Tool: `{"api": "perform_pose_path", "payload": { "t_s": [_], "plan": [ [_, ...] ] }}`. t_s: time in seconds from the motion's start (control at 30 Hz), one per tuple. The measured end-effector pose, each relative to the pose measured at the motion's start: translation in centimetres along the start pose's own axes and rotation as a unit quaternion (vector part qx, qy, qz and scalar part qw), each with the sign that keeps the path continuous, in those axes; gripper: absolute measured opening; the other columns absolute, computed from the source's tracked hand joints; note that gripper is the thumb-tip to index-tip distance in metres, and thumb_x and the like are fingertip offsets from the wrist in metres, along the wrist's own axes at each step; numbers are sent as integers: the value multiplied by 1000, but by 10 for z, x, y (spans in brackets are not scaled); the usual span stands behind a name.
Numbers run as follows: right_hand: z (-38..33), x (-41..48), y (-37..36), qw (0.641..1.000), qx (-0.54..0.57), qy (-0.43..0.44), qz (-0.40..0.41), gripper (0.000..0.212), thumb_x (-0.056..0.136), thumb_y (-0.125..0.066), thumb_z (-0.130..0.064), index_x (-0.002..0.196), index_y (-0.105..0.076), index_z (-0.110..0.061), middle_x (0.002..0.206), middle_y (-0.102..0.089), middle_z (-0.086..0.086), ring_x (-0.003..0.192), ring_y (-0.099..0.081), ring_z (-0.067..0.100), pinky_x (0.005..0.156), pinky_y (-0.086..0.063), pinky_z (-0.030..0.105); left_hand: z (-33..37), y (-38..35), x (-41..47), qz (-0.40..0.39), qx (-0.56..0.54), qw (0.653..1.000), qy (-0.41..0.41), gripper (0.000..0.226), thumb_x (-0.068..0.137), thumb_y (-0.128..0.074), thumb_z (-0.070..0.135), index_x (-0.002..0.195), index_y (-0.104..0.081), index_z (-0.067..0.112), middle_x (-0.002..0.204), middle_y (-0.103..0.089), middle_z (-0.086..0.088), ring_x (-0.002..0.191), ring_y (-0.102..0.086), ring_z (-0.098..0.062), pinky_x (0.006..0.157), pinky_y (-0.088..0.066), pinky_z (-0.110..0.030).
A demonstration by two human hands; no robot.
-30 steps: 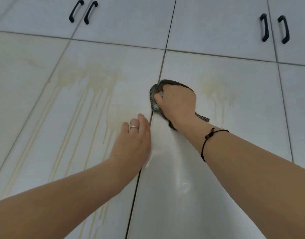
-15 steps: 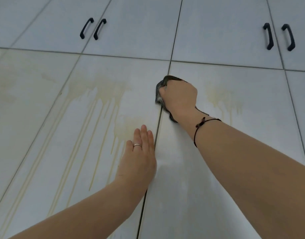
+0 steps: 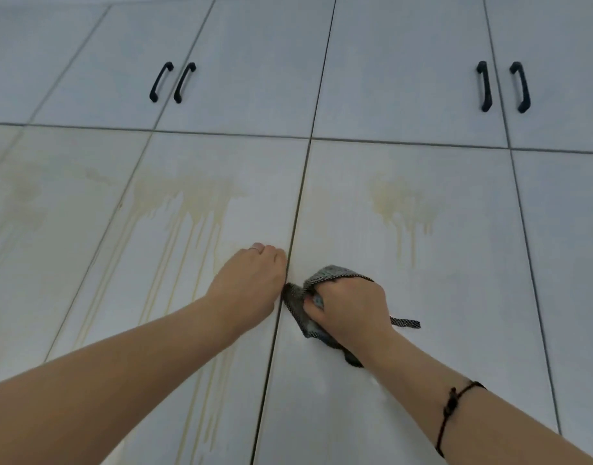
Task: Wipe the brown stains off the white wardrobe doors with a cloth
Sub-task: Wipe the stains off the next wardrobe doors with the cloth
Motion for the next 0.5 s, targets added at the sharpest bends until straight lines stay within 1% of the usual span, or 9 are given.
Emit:
{"api": "perform_pose_path", "payload": {
  "t_s": [0.03, 0.07, 0.1, 0.13, 0.17, 0.27, 0.33, 0.43, 0.5],
  "plan": [
    [7, 5, 1, 1000, -8, -8, 5, 47, 76, -72, -46, 52, -40, -21, 46, -40, -5, 41, -35, 15, 40, -18, 21, -2, 4, 11, 30, 8, 999, 9, 57, 69, -27, 1, 123, -45, 6, 120, -53, -12, 106, -52, -28, 82, -47, -33],
    [13, 12, 3, 1000, -14, -19, 10, 49, 78, -68, -53, 53, -39, -22, 46, -40, -6, 41, -36, 14, 39, -18, 22, -3, 5, 22, 55, 15, 998, 22, 59, 78, -35, 3, 137, -37, 0, 135, -45, -18, 121, -48, -31, 90, -47, -35],
    [19, 21, 4, 999, -19, -37, 12, 50, 79, -62, -59, 54, -40, -23, 46, -42, -6, 42, -38, 13, 38, -18, 22, -5, 4, 32, 56, 12, 997, 42, 64, 85, -42, 7, 146, -26, -4, 148, -34, -22, 134, -39, -34, 98, -46, -37],
    [24, 32, 2, 998, -18, -59, 14, 49, 80, -58, -62, 55, -42, -24, 47, -43, -7, 43, -41, 12, 39, -19, 21, -6, 2, 40, 43, 11, 997, 65, 69, 90, -45, 10, 151, -17, -6, 155, -24, -24, 142, -31, -36, 104, -43, -38],
    [27, 40, -1, 997, -17, -79, 14, 47, 80, -55, -63, 56, -42, -24, 48, -44, -7, 44, -43, 12, 39, -19, 21, -4, -1, 45, 25, 13, 996, 87, 71, 92, -45, 11, 152, -11, -8, 158, -17, -27, 145, -25, -37, 106, -41, -38],
    [35, 74, -12, 994, -20, -104, 15, 38, 81, -54, -50, 61, -39, -22, 52, -44, -6, 48, -43, 15, 42, -16, 24, 6, -12, 59, 9, 15, 992, 123, 65, 99, -34, 8, 151, 0, -14, 159, -6, -37, 147, -19, -46, 111, -39, -41],
    [37, 96, -16, 995, -26, -97, 15, 31, 86, -50, -48, 68, -41, -24, 54, -41, -5, 52, -43, 18, 43, -13, 26, 9, -19, 62, 4, 11, 990, 141, 62, 101, -30, 5, 150, 2, -17, 157, -5, -40, 147, -18, -49, 112, -38, -43],
    [40, 131, -24, 995, -33, -92, 6, 30, 94, -44, -47, 72, -43, -27, 54, -33, -6, 56, -44, 20, 45, -13, 26, 7, -24, 68, 8, 5, 990, 142, 65, 98, -34, 4, 148, 0, -19, 154, -8, -44, 145, -22, -53, 108, -41, -45],
    [46, 149, -29, 994, -31, -107, 10, 31, 97, -42, -46, 73, -45, -27, 55, -35, -6, 59, -45, 21, 46, -15, 26, 5, -27, 69, 4, 8, 990, 140, 69, 96, -37, 5, 149, 2, -18, 154, -7, -44, 145, -21, -53, 106, -41, -45]
  ]
}}
Point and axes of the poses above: each hand's wrist, its own x-axis towards the middle knuckle, its own y-axis out of the back of the hand, z = x × y, the point moved 6 cm from there along x, towards the middle knuckle
